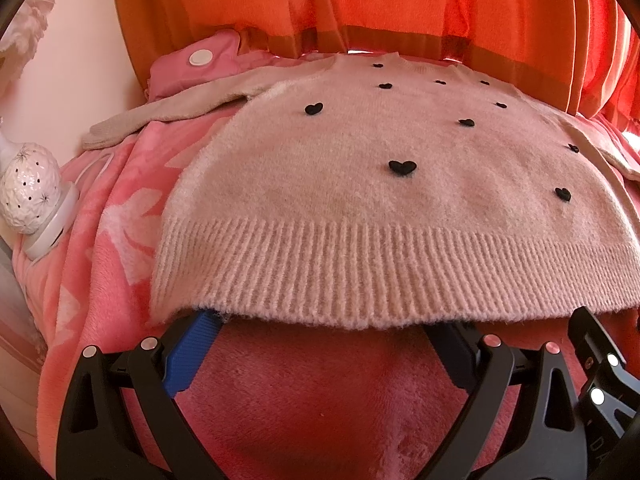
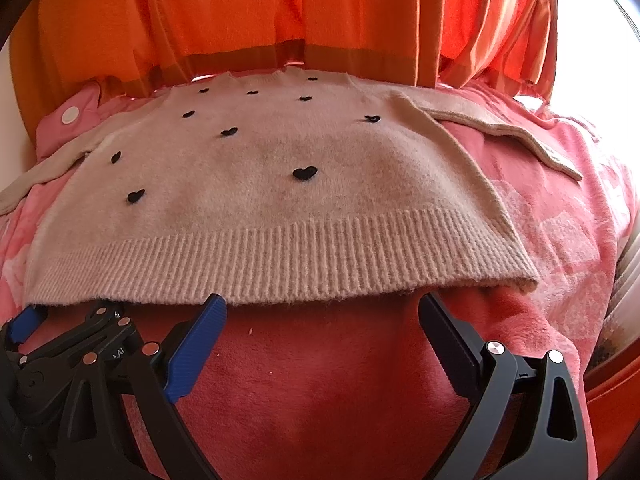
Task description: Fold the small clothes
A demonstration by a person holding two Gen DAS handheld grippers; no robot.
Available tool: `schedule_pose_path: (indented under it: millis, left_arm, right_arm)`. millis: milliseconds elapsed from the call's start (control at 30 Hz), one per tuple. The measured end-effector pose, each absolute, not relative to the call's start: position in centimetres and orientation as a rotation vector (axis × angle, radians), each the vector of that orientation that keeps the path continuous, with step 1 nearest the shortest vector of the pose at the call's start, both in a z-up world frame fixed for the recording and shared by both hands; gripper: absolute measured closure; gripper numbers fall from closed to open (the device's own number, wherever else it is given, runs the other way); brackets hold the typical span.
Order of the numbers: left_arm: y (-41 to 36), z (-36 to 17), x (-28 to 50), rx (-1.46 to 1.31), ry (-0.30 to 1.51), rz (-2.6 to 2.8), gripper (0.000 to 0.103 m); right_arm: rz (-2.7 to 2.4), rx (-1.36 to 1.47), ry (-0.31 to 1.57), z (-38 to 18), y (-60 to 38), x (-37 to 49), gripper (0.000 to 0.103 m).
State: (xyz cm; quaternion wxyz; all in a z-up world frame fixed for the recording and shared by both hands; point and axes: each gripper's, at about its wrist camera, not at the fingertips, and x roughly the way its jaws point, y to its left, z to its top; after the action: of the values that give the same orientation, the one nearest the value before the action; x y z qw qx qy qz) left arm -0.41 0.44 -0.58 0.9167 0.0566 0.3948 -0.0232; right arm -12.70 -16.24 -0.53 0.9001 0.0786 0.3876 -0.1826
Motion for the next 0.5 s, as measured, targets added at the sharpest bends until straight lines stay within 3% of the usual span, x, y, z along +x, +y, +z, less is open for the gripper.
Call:
schedule_pose_path:
  millis: [100, 300, 433, 500]
  left_arm:
    - [1.0, 0.3, -0.3, 0.082, 0.804, -0.08, 0.008]
    - [3.1, 1.9, 0.4, -0.016, 0.802, -0.139, 0.005]
    - [3.3, 3.3, 1.0, -0.027, 0.779, -0.179, 0.005]
    - [3.2, 3.9, 1.5, -0.012, 0.774, -0.189, 0.005]
  right_arm:
    - [-0.293, 0.181, 0.843, 1.5, -18.3, -11.6, 0.014]
    - [-0.462, 0.237, 0.691, 7.5, -32.4, -11.2, 0.009]
    - [-0.573, 0.558, 0.676, 5.6, -46.5, -11.1, 0.009]
    - [-0.635, 0.722, 0.661, 3.9, -52.5, -11.2, 0.02]
